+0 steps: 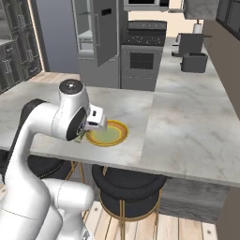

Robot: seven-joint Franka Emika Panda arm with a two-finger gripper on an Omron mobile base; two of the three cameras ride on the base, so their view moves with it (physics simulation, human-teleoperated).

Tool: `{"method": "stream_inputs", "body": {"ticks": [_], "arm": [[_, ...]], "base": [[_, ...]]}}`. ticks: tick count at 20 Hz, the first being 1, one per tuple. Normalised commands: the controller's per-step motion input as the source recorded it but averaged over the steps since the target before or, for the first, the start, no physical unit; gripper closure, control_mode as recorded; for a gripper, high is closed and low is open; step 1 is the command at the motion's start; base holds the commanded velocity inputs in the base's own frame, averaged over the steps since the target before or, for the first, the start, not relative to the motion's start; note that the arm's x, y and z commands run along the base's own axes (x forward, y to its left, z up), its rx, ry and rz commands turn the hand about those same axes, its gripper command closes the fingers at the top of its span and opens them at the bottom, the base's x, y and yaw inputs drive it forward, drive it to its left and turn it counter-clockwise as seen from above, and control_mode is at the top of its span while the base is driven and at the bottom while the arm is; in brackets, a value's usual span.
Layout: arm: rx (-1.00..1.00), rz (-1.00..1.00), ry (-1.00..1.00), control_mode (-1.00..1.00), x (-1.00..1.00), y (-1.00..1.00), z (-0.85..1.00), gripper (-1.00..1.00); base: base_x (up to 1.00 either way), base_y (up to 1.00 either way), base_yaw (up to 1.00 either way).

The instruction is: Retrieve the butter from the fridge and place it on a plate on the dining table. Then retrieve the butter knife by the fridge and place it near the plate.

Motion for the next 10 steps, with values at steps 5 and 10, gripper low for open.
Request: {"method": "stream_inputs", "body": {"ticks": [5,10], "arm": [[-0.02,0.05,0.09,-1.00,0.96,0.00,-0.53,1.00],[-0.07,0.02,0.06,-1.00,0.84,0.00,-0.75,1.00]], "base": [[0.00,0.00,0.00],[0.00,0.00,0.00]]}}
